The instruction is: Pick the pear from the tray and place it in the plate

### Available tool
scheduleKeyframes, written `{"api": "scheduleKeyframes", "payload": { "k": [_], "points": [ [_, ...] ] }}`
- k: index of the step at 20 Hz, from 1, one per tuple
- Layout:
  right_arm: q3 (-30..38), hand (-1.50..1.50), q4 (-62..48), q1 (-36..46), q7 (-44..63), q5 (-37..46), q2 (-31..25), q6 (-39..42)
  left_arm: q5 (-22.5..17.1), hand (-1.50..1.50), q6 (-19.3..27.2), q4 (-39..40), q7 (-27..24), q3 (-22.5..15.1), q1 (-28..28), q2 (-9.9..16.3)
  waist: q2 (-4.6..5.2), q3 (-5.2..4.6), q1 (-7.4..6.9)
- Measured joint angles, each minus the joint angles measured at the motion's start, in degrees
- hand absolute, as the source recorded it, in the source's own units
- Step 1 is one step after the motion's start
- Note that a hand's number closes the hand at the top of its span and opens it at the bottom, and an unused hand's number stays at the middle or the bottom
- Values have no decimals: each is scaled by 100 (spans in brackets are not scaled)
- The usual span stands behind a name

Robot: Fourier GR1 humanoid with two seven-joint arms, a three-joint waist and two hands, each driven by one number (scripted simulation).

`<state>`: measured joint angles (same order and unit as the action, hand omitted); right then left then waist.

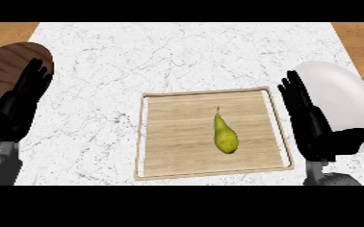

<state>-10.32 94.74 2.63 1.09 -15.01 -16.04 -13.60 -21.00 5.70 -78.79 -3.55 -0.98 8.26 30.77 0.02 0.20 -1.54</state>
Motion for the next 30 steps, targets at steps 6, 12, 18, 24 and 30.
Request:
{"api": "scheduleKeyframes", "payload": {
  "k": [6, 12, 18, 24, 30],
  "points": [
    [-453, 150, -686, 1099, 341, -748, -97, 1688, 216, 0, 57, 26, 220, -352, 206, -214, 116, 6, -202],
    [-472, -150, -1944, 1773, -836, -118, -507, 2540, 327, 0, 145, 103, 547, -685, 286, -509, 104, -14, -189],
    [-706, -150, -3413, 2234, -2213, 318, -814, 4009, 504, 0, 407, 137, 818, -849, 395, -774, 88, -4, -98],
    [-1095, -150, -4314, 2892, -3065, 1353, -1012, 4484, 602, 0, 461, 198, 974, -805, 455, -849, 49, -11, -10],
    [-1247, -150, -4829, 3457, -3155, 2059, -904, 4545, 713, 0, 412, 35, 1061, -696, 324, -884, 20, -16, 56]
  ]
}}
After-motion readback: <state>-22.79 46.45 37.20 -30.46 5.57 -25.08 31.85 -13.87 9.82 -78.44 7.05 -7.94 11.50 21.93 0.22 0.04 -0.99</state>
